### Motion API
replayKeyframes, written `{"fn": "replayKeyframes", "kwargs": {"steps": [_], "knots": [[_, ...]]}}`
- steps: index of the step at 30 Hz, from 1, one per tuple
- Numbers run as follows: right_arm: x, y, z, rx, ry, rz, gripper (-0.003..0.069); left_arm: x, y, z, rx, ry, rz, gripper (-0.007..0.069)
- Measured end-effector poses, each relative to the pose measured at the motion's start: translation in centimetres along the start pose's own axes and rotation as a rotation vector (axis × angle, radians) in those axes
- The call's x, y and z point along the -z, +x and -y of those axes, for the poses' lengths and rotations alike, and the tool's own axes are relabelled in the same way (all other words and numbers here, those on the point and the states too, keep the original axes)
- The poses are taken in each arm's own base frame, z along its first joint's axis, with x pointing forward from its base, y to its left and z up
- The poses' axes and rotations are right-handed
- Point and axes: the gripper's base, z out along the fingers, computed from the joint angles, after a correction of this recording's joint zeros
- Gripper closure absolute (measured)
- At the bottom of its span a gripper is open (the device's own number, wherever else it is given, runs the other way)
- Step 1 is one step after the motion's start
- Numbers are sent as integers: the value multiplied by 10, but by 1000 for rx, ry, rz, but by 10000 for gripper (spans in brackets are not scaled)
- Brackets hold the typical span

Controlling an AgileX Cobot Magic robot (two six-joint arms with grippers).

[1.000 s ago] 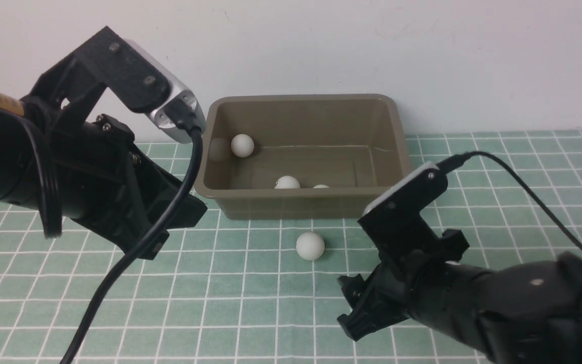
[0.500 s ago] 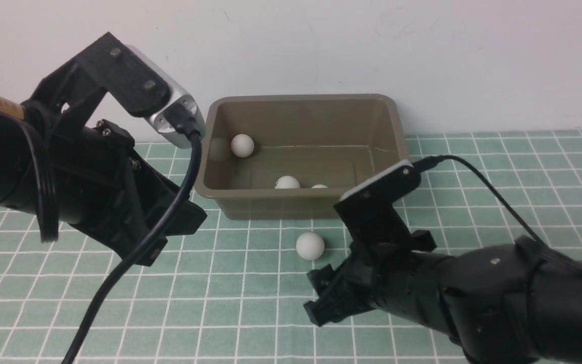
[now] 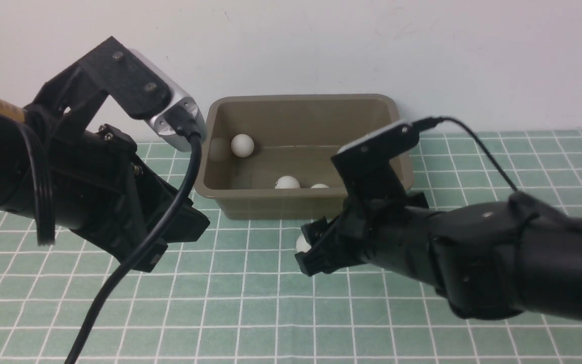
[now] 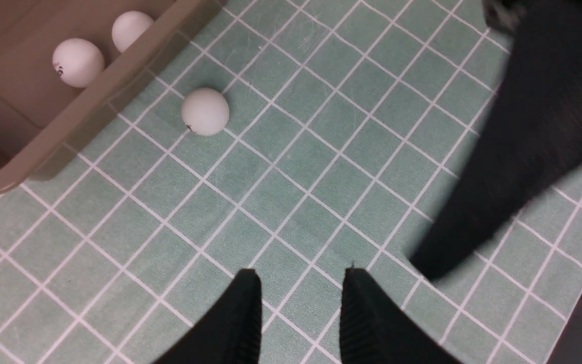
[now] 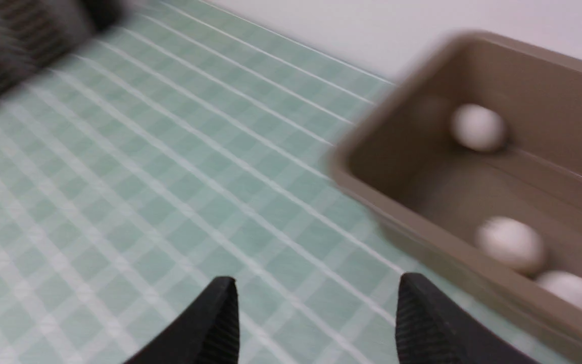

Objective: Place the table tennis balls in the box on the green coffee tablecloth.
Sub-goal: 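Reach for and grasp a ping pong ball on the table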

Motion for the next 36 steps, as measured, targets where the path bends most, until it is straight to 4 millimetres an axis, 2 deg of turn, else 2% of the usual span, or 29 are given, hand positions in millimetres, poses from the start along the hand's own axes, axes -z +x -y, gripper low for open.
{"fn": "replayKeyframes", "kwargs": {"steps": [3,4,8,10,13,17,20,29,36], "knots": [[1,9,-4,-31,-38,-101,299,0,0,0,0,0,0,419],[2,17,-2,6,-25,-186,299,0,0,0,0,0,0,419],[8,34,12,38,129,-387,299,0,0,0,-1,0,0,419],[11,38,22,148,215,-450,299,0,0,0,-1,0,0,419],[13,29,37,161,392,-370,299,0,0,0,-1,0,0,419],[11,19,44,172,475,-246,299,0,0,0,-2,0,0,419],[6,18,50,162,499,-211,299,0,0,0,-2,0,0,419],[-17,31,83,83,556,-174,299,0,0,0,-3,0,0,419],[-36,51,118,-13,617,-155,286,0,0,0,-3,0,0,419]]}}
